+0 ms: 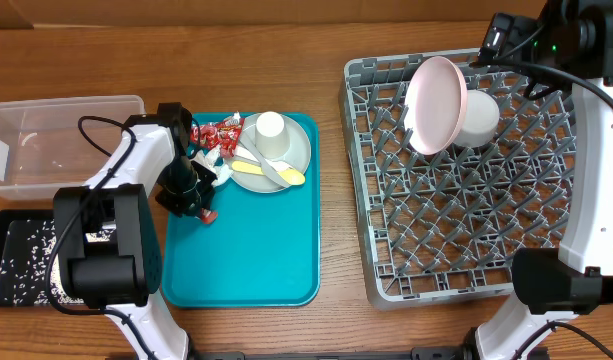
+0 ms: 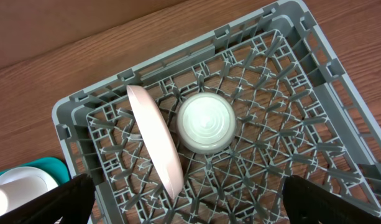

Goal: Sort waste into correct bins and load items into the dishwasher rack
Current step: 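Grasp the red sauce packet with the left gripper and lift it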

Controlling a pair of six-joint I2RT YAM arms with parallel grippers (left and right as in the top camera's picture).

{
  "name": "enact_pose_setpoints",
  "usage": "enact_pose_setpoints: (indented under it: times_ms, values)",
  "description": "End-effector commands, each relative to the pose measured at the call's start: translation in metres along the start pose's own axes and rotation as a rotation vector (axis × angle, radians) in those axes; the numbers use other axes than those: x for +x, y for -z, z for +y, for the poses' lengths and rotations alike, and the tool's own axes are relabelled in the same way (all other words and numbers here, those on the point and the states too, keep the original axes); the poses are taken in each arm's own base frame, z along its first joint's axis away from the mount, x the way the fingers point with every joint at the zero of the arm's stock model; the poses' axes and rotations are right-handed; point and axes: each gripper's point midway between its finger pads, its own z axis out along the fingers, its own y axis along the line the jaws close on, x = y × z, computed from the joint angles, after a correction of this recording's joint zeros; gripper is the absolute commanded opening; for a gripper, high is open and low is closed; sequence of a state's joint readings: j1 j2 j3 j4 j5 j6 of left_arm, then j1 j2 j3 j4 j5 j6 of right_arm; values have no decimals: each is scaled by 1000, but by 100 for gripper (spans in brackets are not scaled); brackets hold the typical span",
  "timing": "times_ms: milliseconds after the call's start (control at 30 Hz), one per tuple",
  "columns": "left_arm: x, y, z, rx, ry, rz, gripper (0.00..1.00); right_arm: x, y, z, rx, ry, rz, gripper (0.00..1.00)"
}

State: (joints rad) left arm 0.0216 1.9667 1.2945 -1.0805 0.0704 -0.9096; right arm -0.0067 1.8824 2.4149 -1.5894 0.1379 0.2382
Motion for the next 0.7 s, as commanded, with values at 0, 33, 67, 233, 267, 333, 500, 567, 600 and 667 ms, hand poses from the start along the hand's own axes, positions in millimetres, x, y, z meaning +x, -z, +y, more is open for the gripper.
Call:
enact_pose_setpoints:
  times_ms: [0, 33, 67, 233, 267, 333, 500, 567, 600, 667]
  values:
    - [6, -5, 1, -19, -13, 12, 6, -2, 3, -2, 5, 0, -13, 100]
    - [6, -5, 1, -20, -16, 12, 4, -2, 3, -2, 5, 0, -13, 100]
    - [7, -5, 1, -19, -24, 12, 4, -2, 3, -2, 5, 0, -13, 100]
    - [9, -4, 3, -31, -38, 19, 4, -2, 3, -2, 5, 0, -13, 100]
    - [9, -3, 5, -38, -38, 22, 4, -2, 3, -2, 5, 0, -13, 100]
    - [11, 3, 8, -53, -38, 24, 4, -2, 3, -2, 5, 0, -13, 100]
    - [15, 45, 6, -54, -69, 4, 4, -2, 3, -2, 5, 0, -13, 100]
    - [16, 69, -4, -9, -121, -26, 4, -2, 3, -2, 5, 0, -13, 100]
    - [16, 88, -12, 32, -154, -50, 4, -2, 3, -2, 5, 0, -13, 100]
    - [15, 113, -21, 90, -193, -87, 4, -2, 3, -2, 5, 0, -13, 100]
